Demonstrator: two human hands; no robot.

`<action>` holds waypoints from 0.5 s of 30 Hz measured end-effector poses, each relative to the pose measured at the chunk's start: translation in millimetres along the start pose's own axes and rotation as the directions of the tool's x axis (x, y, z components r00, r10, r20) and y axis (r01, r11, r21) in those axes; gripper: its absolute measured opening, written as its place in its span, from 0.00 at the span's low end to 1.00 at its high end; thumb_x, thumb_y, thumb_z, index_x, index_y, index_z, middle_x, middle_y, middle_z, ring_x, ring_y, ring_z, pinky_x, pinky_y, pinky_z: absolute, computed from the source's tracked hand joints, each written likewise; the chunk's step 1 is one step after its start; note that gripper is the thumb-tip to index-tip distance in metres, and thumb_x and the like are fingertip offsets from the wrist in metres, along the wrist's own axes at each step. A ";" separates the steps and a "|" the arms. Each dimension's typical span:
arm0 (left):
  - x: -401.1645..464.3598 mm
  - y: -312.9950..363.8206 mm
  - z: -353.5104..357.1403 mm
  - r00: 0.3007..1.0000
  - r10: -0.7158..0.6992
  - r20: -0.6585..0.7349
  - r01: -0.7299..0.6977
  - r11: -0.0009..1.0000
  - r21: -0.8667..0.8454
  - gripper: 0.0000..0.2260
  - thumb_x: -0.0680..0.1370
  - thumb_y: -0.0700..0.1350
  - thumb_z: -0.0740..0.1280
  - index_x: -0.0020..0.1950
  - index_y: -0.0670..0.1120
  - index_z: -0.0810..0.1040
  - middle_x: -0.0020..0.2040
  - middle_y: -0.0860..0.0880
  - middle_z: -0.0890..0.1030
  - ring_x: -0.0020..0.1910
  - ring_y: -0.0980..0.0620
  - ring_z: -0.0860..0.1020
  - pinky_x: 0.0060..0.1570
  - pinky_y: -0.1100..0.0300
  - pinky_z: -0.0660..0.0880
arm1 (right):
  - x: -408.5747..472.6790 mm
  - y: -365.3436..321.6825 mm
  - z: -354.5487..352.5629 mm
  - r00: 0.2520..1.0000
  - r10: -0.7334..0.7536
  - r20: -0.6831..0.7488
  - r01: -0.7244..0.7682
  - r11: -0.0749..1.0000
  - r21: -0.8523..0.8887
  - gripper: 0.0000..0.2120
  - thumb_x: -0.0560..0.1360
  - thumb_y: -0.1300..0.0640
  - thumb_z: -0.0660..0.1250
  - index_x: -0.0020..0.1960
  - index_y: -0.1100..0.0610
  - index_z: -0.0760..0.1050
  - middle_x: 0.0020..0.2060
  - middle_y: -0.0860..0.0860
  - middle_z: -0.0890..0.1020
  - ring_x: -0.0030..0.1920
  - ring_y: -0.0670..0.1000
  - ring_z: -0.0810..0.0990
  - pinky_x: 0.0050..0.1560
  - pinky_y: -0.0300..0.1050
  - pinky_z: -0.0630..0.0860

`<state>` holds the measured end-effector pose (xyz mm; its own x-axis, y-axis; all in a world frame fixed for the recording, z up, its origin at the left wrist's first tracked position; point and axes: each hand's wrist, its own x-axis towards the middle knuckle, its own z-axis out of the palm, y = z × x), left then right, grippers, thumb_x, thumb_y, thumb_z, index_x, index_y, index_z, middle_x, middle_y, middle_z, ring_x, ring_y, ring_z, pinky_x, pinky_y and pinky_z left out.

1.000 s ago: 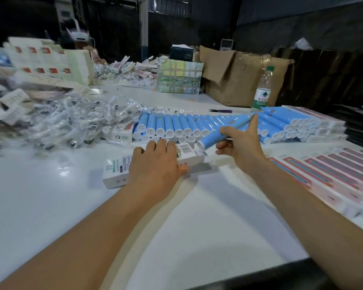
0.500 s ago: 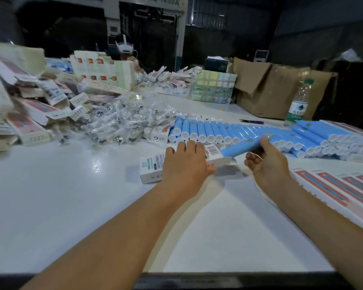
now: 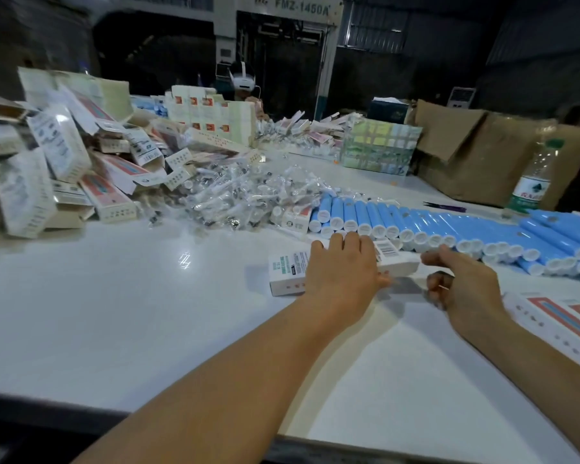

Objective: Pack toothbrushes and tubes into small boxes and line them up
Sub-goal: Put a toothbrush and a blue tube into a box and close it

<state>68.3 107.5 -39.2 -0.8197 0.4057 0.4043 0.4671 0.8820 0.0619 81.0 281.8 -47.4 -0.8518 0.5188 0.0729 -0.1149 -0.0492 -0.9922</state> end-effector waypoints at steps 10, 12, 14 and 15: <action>-5.0 2.2 7.4 0.999 0.036 0.030 -0.037 0.999 0.026 0.28 0.78 0.59 0.61 0.69 0.42 0.62 0.65 0.43 0.69 0.61 0.44 0.67 0.60 0.46 0.63 | 12.0 -8.6 1.5 0.998 0.061 -0.012 -0.062 0.997 -0.040 0.08 0.75 0.60 0.64 0.40 0.61 0.78 0.31 0.52 0.80 0.23 0.45 0.70 0.25 0.40 0.66; -6.5 3.5 9.7 0.998 0.062 0.027 -0.063 0.997 0.045 0.25 0.78 0.56 0.63 0.68 0.42 0.63 0.64 0.43 0.69 0.60 0.43 0.67 0.59 0.45 0.63 | 16.6 -20.4 12.1 0.998 -0.039 0.040 0.044 0.988 -0.148 0.09 0.75 0.62 0.64 0.39 0.62 0.78 0.30 0.54 0.79 0.22 0.46 0.70 0.24 0.40 0.66; -5.5 5.7 10.7 0.996 0.080 0.023 -0.081 0.996 0.031 0.23 0.79 0.53 0.61 0.68 0.41 0.64 0.63 0.42 0.70 0.59 0.43 0.67 0.58 0.44 0.64 | 21.3 -34.3 31.8 0.981 -0.140 0.133 0.168 0.958 -0.233 0.09 0.76 0.63 0.64 0.38 0.62 0.79 0.28 0.54 0.79 0.21 0.45 0.70 0.21 0.38 0.66; -5.0 6.6 10.7 0.995 0.091 0.031 -0.092 0.995 0.041 0.22 0.80 0.53 0.60 0.68 0.41 0.64 0.63 0.41 0.70 0.59 0.42 0.67 0.58 0.43 0.64 | 23.0 -41.0 44.7 0.966 -0.180 0.185 0.227 0.934 -0.278 0.10 0.76 0.63 0.64 0.38 0.62 0.79 0.28 0.53 0.78 0.21 0.45 0.70 0.20 0.37 0.66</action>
<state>72.0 113.9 -50.5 -0.7841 0.4913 0.3793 0.5264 0.8501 -0.0129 43.3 257.6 -0.5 -0.8970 0.3519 0.2676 -0.1587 0.3088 -0.9378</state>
